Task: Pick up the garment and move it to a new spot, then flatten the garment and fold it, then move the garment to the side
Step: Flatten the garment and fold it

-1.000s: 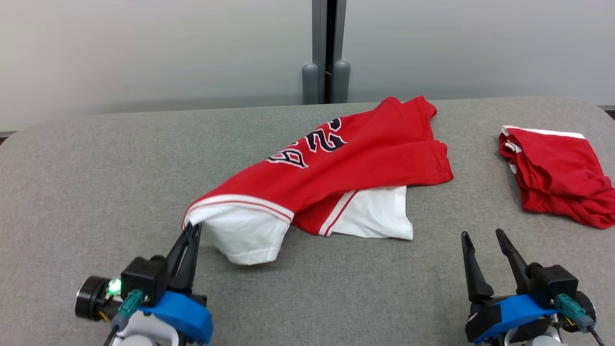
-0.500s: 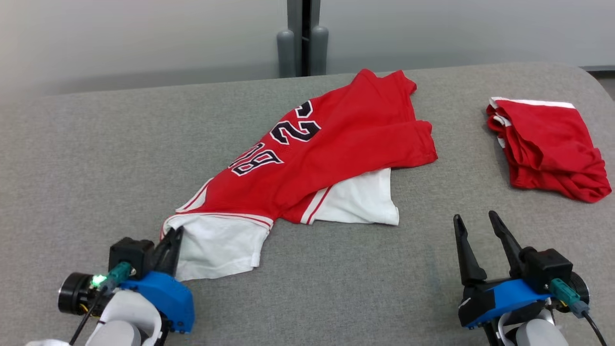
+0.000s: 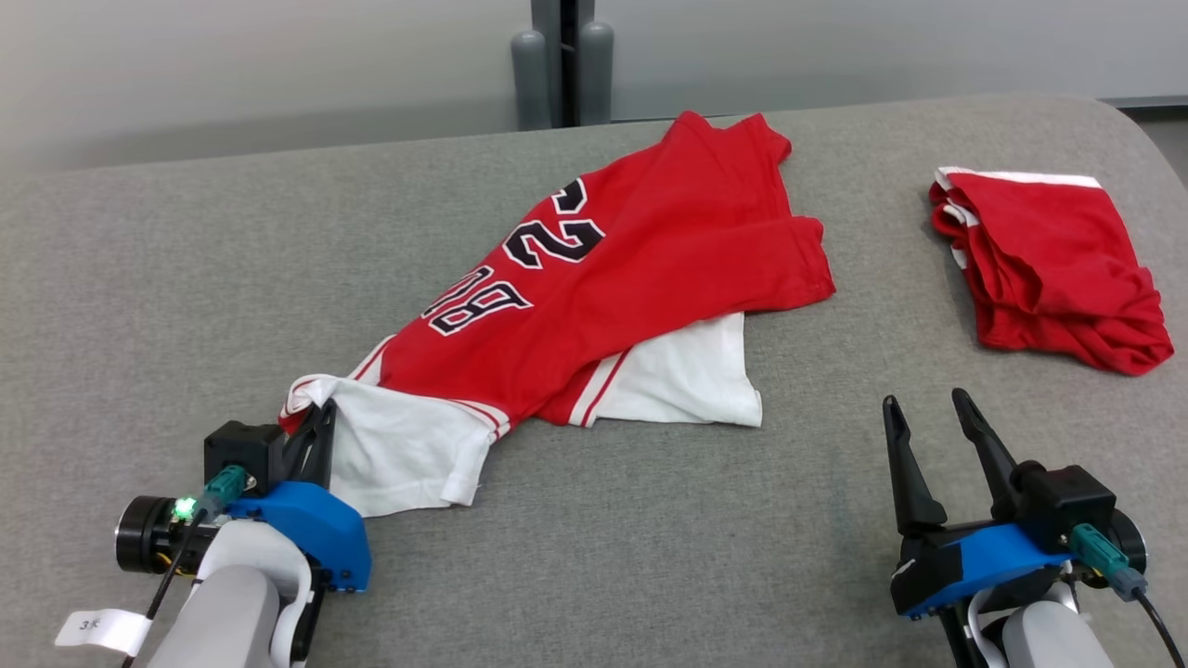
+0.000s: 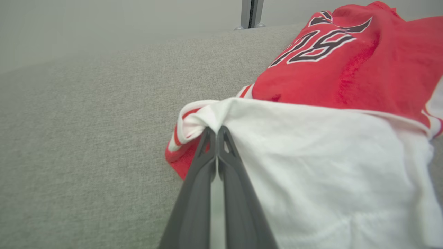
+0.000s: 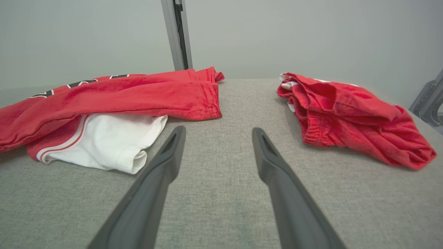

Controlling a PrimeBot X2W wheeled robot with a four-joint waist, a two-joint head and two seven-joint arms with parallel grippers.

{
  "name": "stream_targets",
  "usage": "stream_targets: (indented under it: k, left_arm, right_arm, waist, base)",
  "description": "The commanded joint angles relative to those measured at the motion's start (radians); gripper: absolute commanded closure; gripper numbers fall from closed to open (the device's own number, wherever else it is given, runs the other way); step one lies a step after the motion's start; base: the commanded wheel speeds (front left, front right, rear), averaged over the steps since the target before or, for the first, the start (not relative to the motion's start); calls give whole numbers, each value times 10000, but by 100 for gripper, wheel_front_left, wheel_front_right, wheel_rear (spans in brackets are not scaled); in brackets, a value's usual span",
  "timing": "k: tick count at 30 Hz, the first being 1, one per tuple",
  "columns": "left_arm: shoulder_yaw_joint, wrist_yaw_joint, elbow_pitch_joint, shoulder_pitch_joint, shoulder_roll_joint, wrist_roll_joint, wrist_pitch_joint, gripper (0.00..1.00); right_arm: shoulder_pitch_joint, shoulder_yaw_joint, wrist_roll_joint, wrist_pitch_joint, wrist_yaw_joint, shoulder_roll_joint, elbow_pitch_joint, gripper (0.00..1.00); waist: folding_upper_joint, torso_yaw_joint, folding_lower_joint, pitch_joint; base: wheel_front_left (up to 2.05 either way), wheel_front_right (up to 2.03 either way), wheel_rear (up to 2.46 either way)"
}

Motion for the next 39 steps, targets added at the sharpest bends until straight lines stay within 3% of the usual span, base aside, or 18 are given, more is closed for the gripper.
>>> stream_targets:
  k: [1, 8, 16, 27, 39]
  left_arm:
    - [-26, -19, 214, -210, -83, -22, -271, 0]
    - [-74, -63, 452, -199, -492, -115, -1215, 0]
    - [49, 13, -243, 695, -917, -364, -1645, 0]
    - [249, 295, -1454, 2608, -1330, -471, -1717, 0]
    - [539, 455, -2055, 3272, -1398, -323, -1723, 0]
  right_arm:
    - [-49, -52, -90, -27, 1, -22, 31, 0]
    - [104, -224, -150, -27, 1, -22, 70, 0]
    - [338, -335, -145, -27, 1, -24, 85, 0]
    - [852, -137, 60, -27, 1, -24, 254, 0]
    - [986, 146, 50, -27, 1, -24, 431, 0]
  waist:
    - [0, 100, -1, -82]
    - [0, 615, -1, -525]
    - [0, 1075, -1, -1219]
    - [0, 1031, -1, -1969]
    - [0, 1054, -1, -2175]
  base:
    - [0, 0, 0]
    - [0, 0, 0]
    - [0, 0, 0]
    - [0, 0, 0]
    - [0, 0, 0]
